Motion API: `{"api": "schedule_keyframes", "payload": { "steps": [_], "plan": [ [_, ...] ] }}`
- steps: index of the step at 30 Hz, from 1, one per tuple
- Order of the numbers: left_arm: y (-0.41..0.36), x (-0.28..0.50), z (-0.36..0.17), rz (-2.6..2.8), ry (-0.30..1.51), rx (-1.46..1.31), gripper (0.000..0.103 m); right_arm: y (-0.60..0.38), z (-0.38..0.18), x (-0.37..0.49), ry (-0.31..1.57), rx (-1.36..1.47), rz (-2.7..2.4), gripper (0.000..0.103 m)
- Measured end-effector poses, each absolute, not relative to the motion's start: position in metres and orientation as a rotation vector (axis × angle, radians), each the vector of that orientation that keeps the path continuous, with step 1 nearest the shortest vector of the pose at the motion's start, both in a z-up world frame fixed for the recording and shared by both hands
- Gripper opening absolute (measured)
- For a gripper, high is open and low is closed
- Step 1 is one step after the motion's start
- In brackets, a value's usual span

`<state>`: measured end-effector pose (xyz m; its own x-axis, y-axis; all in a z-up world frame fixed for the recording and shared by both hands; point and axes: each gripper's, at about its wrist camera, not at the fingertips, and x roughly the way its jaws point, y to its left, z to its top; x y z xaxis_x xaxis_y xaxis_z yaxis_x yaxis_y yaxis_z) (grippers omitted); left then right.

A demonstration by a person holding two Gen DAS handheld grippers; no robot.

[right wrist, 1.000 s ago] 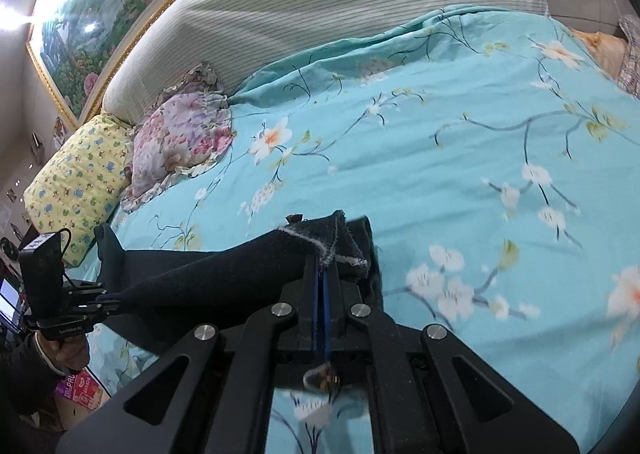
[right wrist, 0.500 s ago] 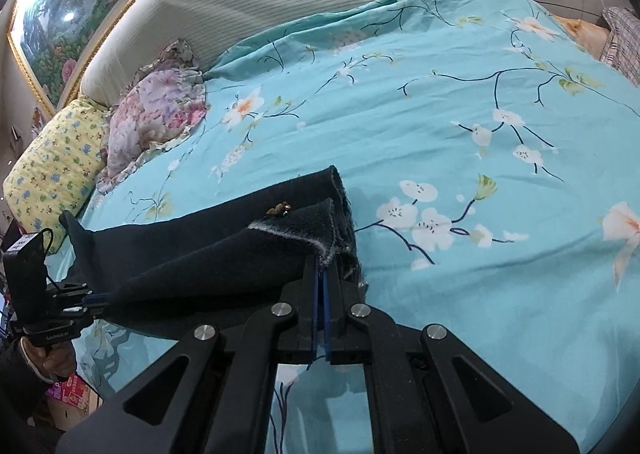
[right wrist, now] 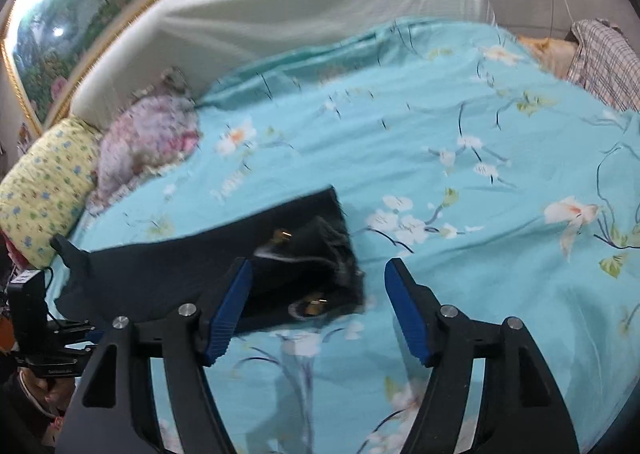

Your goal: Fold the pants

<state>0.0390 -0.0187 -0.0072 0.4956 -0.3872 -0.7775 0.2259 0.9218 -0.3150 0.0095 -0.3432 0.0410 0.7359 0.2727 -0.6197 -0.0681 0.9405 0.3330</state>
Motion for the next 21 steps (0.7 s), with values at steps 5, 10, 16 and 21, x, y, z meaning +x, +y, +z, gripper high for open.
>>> {"api": "schedule_keyframes", "payload": {
  "steps": [5,10,16,21],
  "plan": [
    [0.021,0.034,0.007,-0.252,0.963,-0.310,0.062,-0.312,0.052,0.007,0.687,0.316,0.299,0.070],
    [0.065,0.029,0.017,-0.111,0.952,-0.400,0.067,-0.270,0.051,0.014,0.705,0.296,0.396,0.070],
    [0.115,0.031,0.026,0.056,0.966,-0.451,0.071,-0.225,0.044,0.019,0.734,0.273,0.499,0.070],
    [0.143,0.037,0.035,0.128,0.949,-0.480,0.072,-0.186,0.041,0.020,0.760,0.240,0.586,0.070]
  ]
}}
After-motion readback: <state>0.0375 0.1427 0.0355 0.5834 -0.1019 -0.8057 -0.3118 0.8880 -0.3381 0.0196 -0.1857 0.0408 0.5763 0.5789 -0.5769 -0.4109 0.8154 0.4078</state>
